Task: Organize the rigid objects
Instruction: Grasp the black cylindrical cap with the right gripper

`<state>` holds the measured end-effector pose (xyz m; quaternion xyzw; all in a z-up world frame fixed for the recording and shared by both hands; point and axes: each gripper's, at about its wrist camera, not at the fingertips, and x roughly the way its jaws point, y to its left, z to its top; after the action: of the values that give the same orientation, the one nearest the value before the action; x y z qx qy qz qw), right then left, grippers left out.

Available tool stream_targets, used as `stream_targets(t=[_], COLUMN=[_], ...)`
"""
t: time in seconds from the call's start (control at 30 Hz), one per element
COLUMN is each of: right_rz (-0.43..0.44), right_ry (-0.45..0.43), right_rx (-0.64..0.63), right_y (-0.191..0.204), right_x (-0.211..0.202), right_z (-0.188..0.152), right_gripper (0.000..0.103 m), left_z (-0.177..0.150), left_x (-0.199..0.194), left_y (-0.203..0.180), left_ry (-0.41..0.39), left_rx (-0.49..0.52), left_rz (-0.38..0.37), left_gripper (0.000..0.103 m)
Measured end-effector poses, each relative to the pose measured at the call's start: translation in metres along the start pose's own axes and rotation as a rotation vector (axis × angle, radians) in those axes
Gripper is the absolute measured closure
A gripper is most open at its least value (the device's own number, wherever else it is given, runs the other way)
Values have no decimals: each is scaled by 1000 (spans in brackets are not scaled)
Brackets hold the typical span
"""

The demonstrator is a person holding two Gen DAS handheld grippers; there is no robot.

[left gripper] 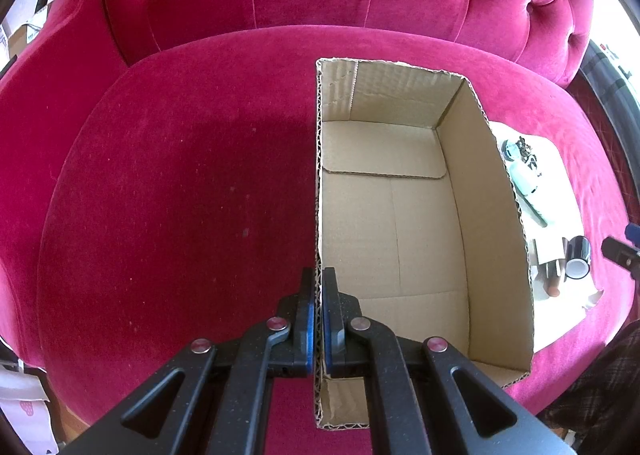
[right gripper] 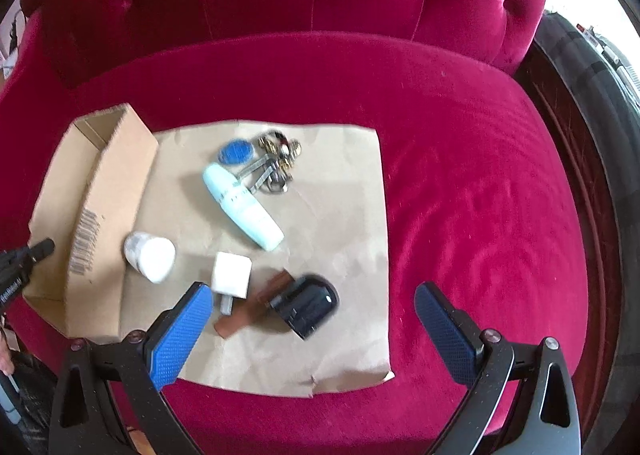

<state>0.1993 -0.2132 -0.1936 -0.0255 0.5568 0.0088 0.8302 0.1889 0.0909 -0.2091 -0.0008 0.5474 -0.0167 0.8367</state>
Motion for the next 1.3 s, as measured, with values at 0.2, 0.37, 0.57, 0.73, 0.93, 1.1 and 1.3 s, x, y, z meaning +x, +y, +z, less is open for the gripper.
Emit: stream_targets(t=[0.2, 0.37, 0.57, 0.73, 0.93, 1.1, 1.3], right_rz=[-14, -23, -17, 41, 83, 79, 69], right_ry=[86, 111, 128, 157, 206, 191, 194], right_rx=[3, 1, 7, 37, 50, 17, 25], right_y=[-8, -13, -16, -18, -14, -9, -8], right_x=[19, 31, 41, 52, 65, 64, 63], right_z=[-8, -10, -9, -5, -4, -4, -5], right_gripper=[0, 1, 10, 19, 66, 67, 95], left_z=[1, 1, 1, 1, 1, 1, 2], left_x=[1, 2, 2, 2, 2, 2, 2], left_y=[0, 0, 0, 0, 0, 0, 0], left_ry=[2, 2, 2, 2, 2, 2, 2], left_rx=[-3, 0, 0, 0, 0, -1, 1], left_rz=[0, 1, 1, 1, 1, 1, 2], left_gripper=[100, 100, 101, 100, 100, 100, 100])
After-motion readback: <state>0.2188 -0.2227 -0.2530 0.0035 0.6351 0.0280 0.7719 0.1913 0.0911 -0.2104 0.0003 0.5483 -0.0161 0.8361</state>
